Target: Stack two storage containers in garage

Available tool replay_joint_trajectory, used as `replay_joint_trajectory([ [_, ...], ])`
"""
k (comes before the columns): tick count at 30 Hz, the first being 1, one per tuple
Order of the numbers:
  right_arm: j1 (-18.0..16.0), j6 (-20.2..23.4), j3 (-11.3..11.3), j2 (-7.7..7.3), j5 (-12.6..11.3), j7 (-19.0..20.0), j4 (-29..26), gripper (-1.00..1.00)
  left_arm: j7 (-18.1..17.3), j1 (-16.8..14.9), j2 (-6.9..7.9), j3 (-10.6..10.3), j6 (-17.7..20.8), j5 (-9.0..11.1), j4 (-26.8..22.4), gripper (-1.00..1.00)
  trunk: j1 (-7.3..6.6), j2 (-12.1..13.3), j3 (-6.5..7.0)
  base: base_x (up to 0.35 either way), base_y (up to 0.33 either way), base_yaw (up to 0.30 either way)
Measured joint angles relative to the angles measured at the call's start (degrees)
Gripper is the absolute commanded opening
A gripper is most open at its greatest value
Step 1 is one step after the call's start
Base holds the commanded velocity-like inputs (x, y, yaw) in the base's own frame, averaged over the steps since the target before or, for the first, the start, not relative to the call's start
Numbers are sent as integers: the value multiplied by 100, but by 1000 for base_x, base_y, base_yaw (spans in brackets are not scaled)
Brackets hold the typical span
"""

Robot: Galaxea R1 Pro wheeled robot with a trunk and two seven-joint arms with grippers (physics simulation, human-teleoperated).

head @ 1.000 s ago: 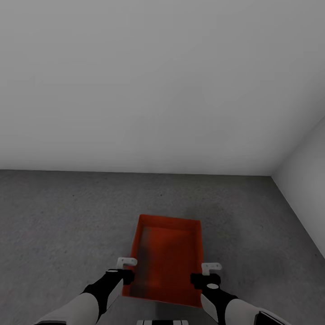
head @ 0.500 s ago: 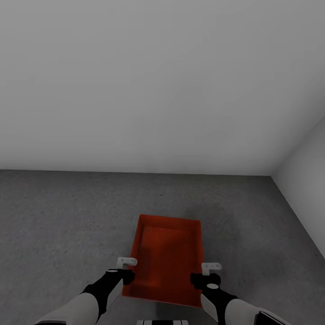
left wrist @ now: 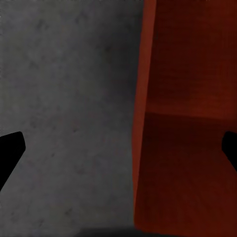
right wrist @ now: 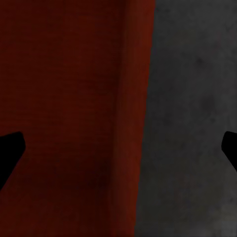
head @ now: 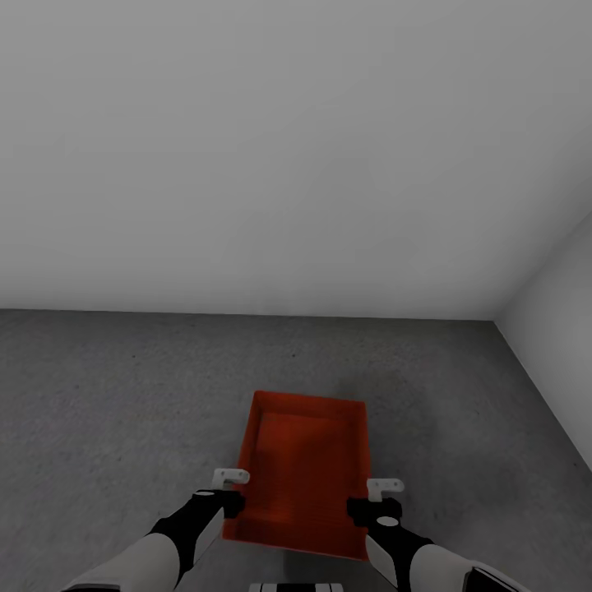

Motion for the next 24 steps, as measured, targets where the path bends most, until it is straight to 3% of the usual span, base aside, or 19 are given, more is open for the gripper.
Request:
replay_joint_trajectory([
  [24,0,-6,1,5,-12,0,0,100,7,0,-3,0,23,2,0,100,-483,881,394,0,0,0],
])
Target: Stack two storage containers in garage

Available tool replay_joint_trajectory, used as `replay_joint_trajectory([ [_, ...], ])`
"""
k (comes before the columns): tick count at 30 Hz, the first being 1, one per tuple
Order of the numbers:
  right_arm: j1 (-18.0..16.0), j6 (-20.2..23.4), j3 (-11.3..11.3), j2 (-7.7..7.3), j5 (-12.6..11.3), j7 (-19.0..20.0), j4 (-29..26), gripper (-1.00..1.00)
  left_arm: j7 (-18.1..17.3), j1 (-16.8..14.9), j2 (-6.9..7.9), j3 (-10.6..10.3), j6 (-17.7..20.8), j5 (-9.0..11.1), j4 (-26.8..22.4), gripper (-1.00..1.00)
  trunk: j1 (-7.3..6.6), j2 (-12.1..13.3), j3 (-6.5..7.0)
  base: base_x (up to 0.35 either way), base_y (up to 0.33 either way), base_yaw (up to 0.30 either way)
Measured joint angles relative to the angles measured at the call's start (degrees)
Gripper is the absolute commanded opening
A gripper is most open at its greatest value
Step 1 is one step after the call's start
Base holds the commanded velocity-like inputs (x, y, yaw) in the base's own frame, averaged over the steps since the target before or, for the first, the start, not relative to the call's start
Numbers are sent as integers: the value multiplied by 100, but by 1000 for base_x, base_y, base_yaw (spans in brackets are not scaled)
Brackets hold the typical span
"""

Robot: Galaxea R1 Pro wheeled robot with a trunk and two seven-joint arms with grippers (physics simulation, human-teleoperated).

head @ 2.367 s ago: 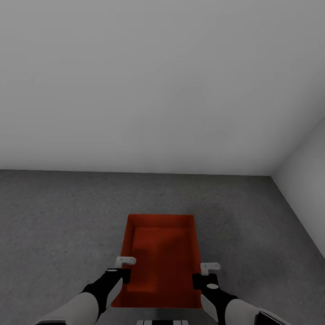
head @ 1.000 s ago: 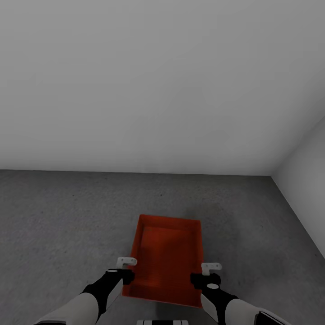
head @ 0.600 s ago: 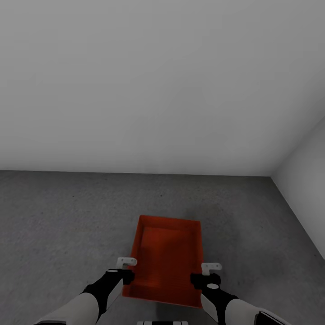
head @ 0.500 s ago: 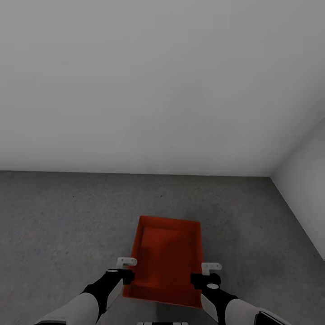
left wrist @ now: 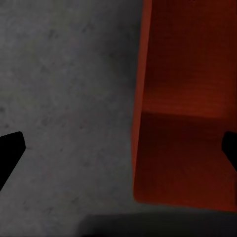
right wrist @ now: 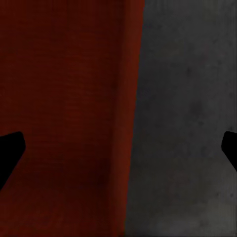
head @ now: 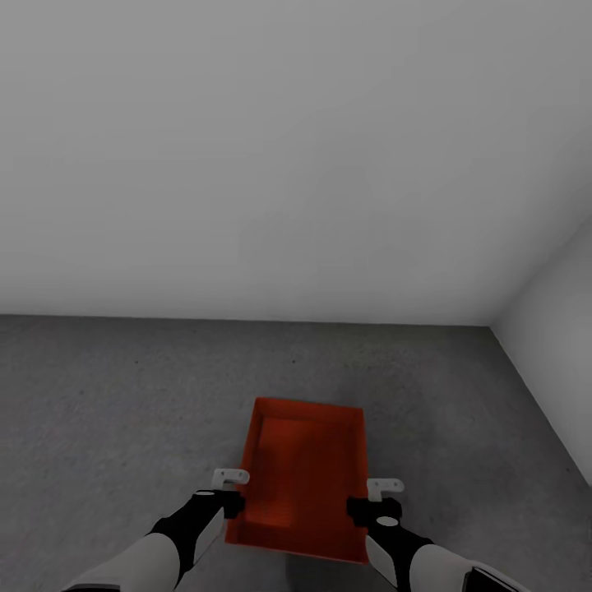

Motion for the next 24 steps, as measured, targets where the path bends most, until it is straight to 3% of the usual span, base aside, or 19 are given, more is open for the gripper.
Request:
replay_joint_trajectory([
  [24,0,-6,0,-4,-4,0,0,100,0,0,-4,0,0,-2,0,100,-527,963,431,0,0,0],
])
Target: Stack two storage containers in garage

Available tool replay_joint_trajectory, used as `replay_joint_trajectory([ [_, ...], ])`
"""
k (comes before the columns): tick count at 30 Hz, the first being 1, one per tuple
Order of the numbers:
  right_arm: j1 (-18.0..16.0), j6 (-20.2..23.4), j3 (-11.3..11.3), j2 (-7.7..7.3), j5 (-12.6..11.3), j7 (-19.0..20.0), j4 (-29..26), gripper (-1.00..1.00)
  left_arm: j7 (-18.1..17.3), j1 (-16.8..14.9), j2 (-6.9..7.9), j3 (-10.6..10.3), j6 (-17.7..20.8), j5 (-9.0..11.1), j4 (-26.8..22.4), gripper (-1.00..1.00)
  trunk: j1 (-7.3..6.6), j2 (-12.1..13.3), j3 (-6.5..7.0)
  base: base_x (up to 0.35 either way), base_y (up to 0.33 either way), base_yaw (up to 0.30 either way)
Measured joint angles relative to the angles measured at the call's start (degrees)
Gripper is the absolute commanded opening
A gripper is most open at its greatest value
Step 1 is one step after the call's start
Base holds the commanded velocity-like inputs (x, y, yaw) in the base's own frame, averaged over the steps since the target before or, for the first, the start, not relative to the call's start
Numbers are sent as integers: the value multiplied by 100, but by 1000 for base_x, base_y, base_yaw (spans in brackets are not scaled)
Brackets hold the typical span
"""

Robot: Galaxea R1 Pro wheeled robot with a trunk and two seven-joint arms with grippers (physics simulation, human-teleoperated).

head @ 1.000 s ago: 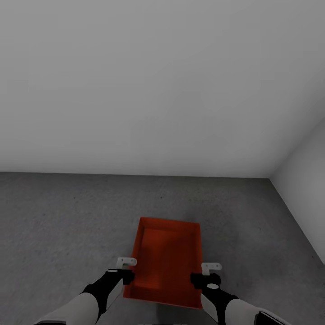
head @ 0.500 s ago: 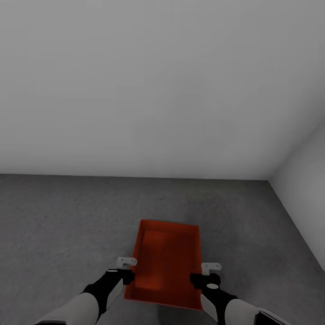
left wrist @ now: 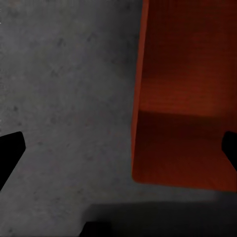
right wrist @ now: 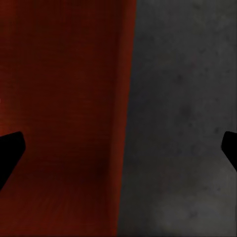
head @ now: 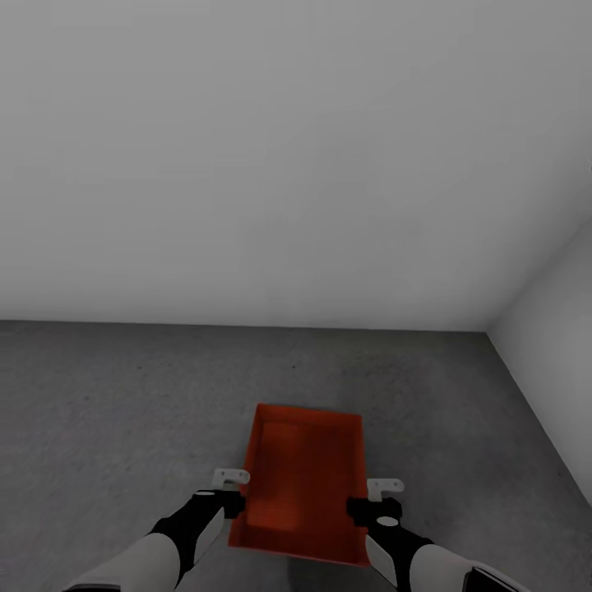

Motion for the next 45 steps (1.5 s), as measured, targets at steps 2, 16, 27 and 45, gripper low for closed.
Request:
replay_joint_trajectory([
  [2,0,-1,0,1,0,0,0,100,0,0,1,0,0,0,0,100,-44,80,36,0,0,0],
  [16,0,6,0,0,0,0,0,100,4,0,-2,0,-1,0,0,100,-351,642,287,0,0,0],
  [27,0,6,0,-1,0,0,0,100,19,0,-2,0,-5,0,0,100,-593,1083,485,0,0,0],
  [45,0,6,0,-1,0,-1,0,100,26,0,-2,0,-9,0,0,100,-989,1805,808,0,0,0],
])
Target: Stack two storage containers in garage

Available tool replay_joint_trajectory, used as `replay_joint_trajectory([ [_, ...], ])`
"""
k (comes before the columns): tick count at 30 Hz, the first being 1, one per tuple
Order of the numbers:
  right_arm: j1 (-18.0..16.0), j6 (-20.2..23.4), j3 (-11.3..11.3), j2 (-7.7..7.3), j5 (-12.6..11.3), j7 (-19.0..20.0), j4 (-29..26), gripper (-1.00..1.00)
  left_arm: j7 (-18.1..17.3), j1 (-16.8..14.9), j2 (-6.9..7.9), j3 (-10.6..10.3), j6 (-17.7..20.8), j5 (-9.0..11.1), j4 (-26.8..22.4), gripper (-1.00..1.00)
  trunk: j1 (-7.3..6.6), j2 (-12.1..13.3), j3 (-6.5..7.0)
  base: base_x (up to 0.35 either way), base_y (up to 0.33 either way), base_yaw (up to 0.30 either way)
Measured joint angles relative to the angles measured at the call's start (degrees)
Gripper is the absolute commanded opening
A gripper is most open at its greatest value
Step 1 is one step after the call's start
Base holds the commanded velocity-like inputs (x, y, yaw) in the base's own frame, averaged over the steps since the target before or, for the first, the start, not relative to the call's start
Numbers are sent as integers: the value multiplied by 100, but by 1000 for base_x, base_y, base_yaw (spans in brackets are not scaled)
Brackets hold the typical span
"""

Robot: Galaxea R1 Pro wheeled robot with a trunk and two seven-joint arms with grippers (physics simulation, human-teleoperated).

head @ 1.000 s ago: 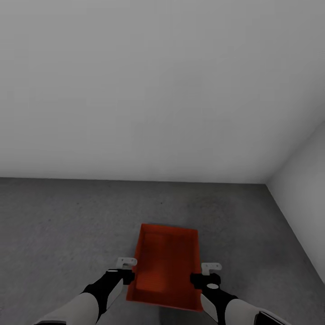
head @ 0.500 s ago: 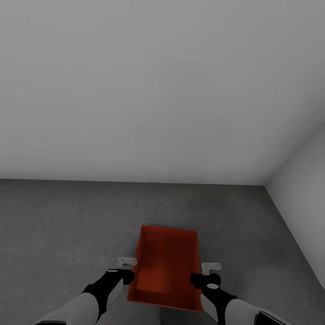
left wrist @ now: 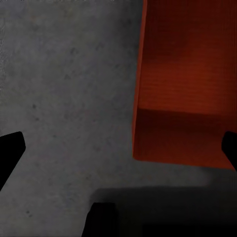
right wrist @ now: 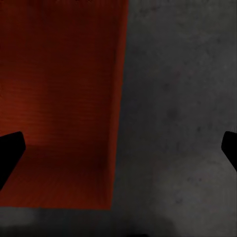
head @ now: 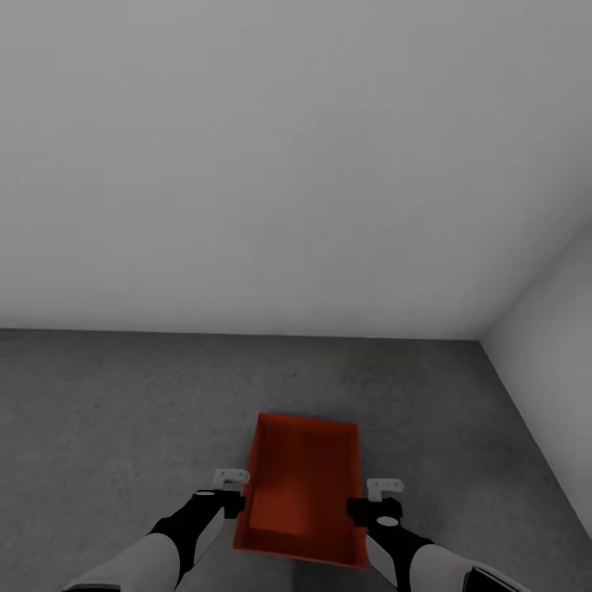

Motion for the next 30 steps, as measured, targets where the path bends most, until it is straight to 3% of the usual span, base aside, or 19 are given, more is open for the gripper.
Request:
replay_joint_trajectory([
  [30,0,-1,-8,0,0,-5,0,100,9,0,-2,0,0,4,0,100,-659,1204,539,0,0,0],
])
